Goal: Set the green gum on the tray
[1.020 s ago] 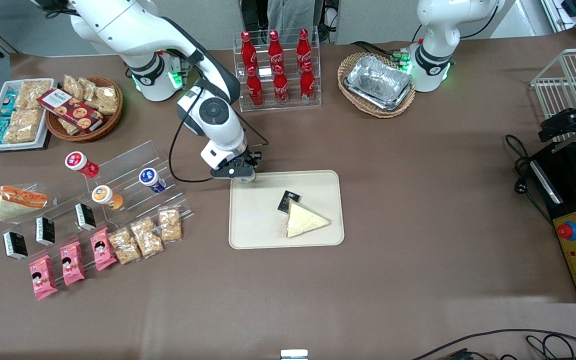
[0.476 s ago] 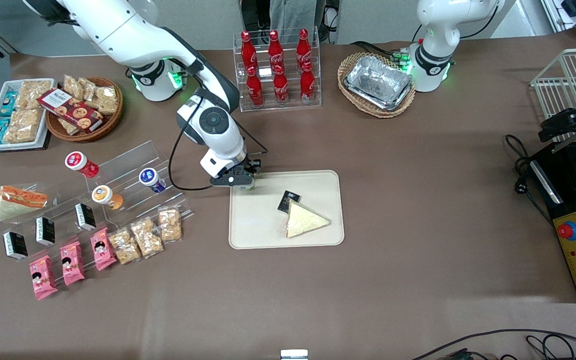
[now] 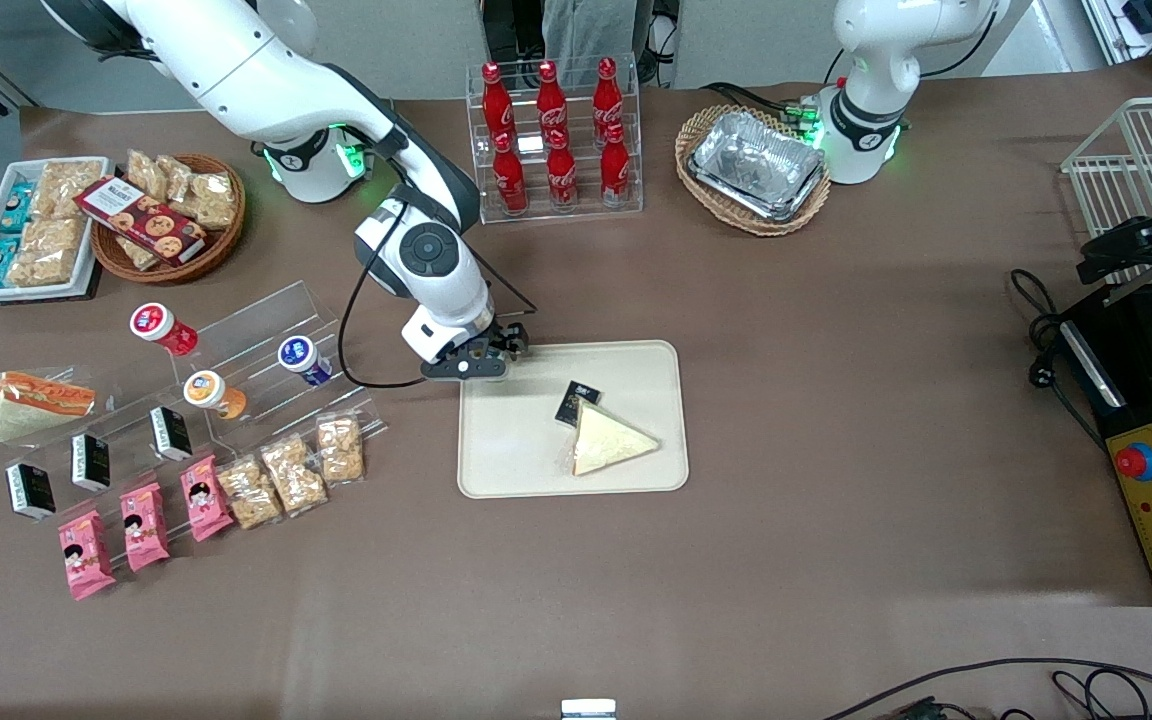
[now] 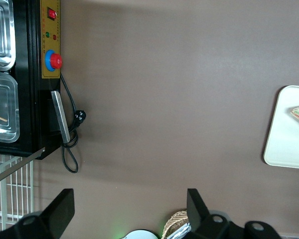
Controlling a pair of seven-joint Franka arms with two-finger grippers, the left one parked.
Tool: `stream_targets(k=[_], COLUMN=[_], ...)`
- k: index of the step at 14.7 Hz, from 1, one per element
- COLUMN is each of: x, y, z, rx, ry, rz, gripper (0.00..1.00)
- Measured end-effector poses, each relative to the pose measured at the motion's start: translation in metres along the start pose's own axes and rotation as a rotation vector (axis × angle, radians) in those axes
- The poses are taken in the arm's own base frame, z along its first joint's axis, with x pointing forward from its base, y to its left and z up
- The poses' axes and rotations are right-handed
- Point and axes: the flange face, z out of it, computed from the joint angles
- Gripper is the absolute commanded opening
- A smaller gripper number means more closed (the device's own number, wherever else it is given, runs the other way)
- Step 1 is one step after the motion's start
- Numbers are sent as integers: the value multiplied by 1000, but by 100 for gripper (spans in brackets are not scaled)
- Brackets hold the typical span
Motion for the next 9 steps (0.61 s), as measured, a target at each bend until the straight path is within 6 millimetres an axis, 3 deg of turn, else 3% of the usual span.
stream_targets(k=[3,5,7,9], x=[14,28,43,64], y=[7,12,21,40], z=[-7,-26,-65,-121], rx=[-6,-8,-64,-162], ry=[27,57,69,40], rz=[-12,-38,-87,-108], gripper=[100,100,100,100])
